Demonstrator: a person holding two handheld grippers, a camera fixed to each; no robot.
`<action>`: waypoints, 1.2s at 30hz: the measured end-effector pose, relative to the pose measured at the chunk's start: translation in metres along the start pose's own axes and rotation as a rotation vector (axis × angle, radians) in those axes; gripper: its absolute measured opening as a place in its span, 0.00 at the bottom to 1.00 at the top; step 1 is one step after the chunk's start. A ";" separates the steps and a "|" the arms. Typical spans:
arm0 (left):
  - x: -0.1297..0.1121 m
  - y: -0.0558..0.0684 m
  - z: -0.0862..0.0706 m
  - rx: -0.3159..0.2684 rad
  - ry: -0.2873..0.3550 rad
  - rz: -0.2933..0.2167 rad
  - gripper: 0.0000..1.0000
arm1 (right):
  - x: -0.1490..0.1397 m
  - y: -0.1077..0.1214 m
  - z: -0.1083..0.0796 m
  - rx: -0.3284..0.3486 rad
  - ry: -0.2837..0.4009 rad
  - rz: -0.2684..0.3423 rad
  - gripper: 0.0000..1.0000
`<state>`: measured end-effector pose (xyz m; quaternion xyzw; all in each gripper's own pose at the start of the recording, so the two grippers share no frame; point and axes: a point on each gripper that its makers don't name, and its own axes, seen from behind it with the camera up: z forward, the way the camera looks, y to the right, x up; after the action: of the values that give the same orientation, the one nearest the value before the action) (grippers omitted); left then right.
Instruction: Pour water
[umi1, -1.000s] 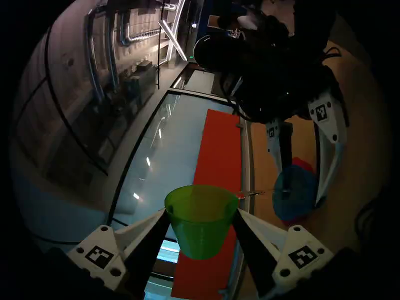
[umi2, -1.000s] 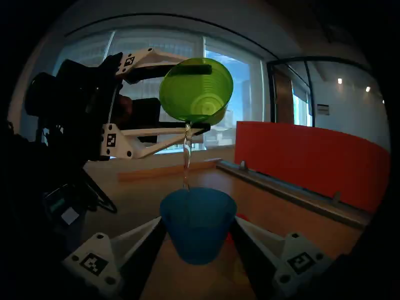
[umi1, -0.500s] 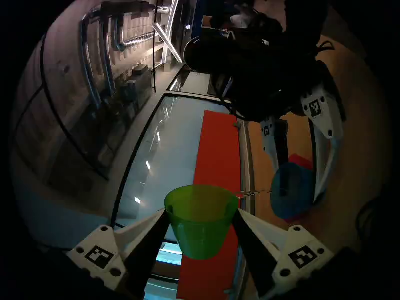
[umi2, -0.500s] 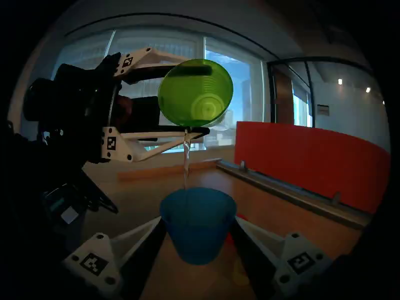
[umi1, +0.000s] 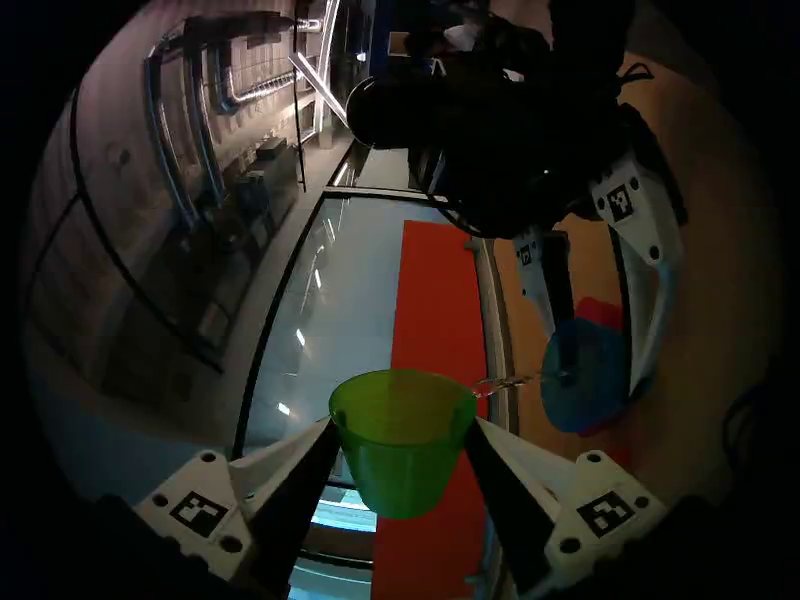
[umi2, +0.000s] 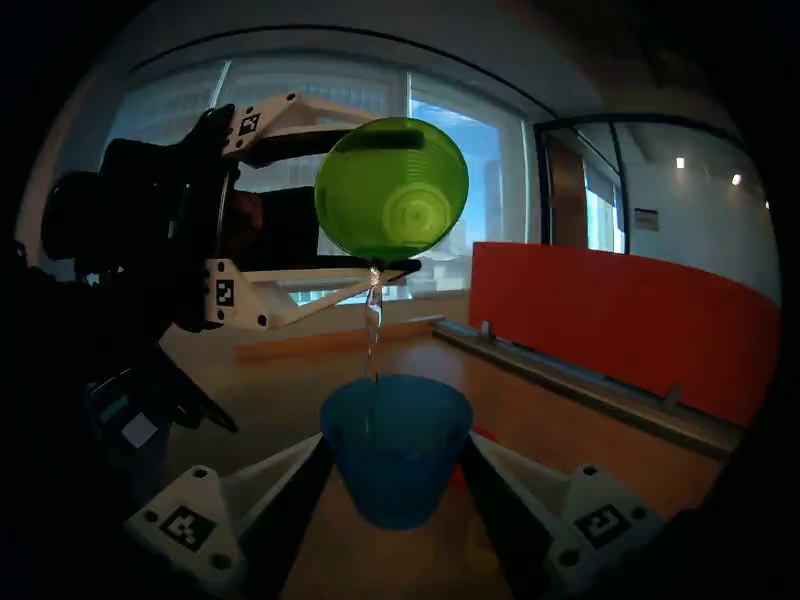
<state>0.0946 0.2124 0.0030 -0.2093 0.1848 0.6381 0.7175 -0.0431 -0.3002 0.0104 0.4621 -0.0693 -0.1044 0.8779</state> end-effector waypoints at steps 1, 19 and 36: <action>0.000 0.000 0.000 0.001 -0.002 0.008 0.85 | 0.000 0.000 0.000 0.000 0.000 0.000 0.88; 0.005 0.000 -0.001 0.020 0.025 0.094 0.85 | 0.001 0.000 -0.001 0.002 0.003 0.000 0.87; 0.008 0.002 -0.001 0.023 0.043 0.132 0.85 | 0.004 0.001 -0.002 0.002 0.008 -0.002 0.88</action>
<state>0.0938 0.2188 -0.0021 -0.2021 0.2208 0.6774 0.6720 -0.0388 -0.2986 0.0100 0.4633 -0.0658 -0.1033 0.8777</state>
